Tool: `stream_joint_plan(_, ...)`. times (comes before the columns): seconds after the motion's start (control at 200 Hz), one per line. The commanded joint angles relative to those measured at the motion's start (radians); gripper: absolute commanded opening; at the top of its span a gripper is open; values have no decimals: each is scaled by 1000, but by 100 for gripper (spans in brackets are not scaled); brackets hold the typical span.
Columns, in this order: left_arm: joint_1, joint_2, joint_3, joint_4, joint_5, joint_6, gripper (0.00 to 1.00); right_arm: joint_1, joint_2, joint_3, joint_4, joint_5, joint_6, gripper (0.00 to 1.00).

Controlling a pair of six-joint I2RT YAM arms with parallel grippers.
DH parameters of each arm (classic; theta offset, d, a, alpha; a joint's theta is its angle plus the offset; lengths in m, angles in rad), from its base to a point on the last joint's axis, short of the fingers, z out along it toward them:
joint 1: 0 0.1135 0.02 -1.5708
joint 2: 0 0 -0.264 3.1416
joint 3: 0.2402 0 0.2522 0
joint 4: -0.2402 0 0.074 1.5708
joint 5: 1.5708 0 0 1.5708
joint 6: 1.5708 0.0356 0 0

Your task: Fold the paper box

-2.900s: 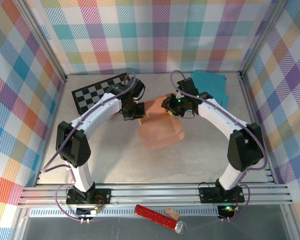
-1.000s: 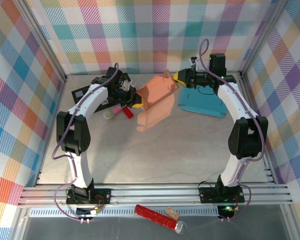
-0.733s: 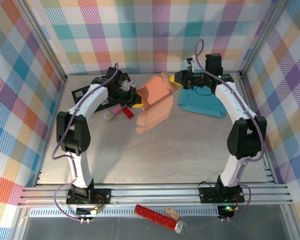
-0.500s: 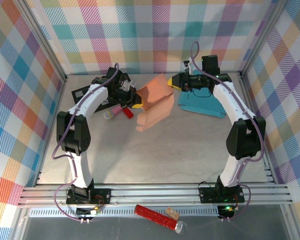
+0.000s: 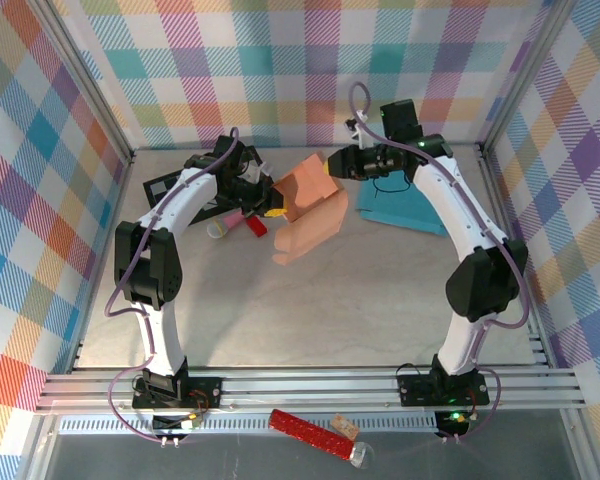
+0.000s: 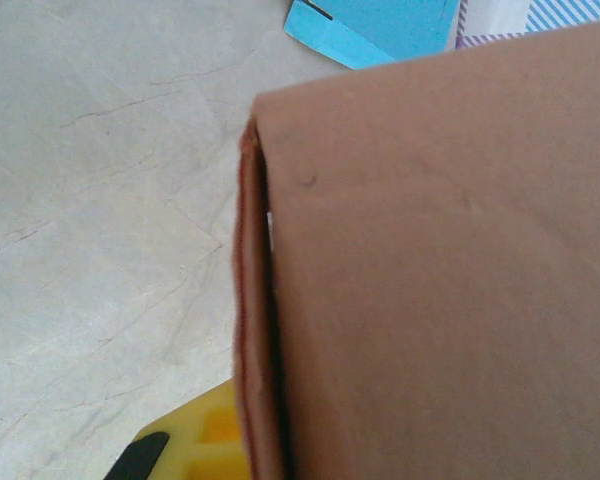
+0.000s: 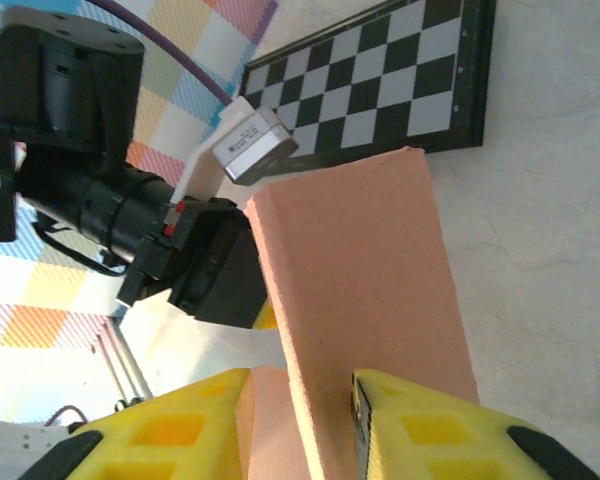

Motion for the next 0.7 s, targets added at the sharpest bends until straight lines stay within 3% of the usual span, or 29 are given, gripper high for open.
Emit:
stream_joint_plan(0.0,6,-6,30,-25,15,10,0,21,37,52,-88,129,-70,30)
stream_joint_plan(0.32,5,-5,31,-26,16,13,0,99,85,120,-182,422,-117,35)
stream_joint_plan(0.54,1,-3,34,-29,18,15,0,127,120,167,-205,490,-127,36)
stream_joint_plan(0.695,-4,-3,37,-34,15,16,0,155,160,207,-238,608,-126,36)
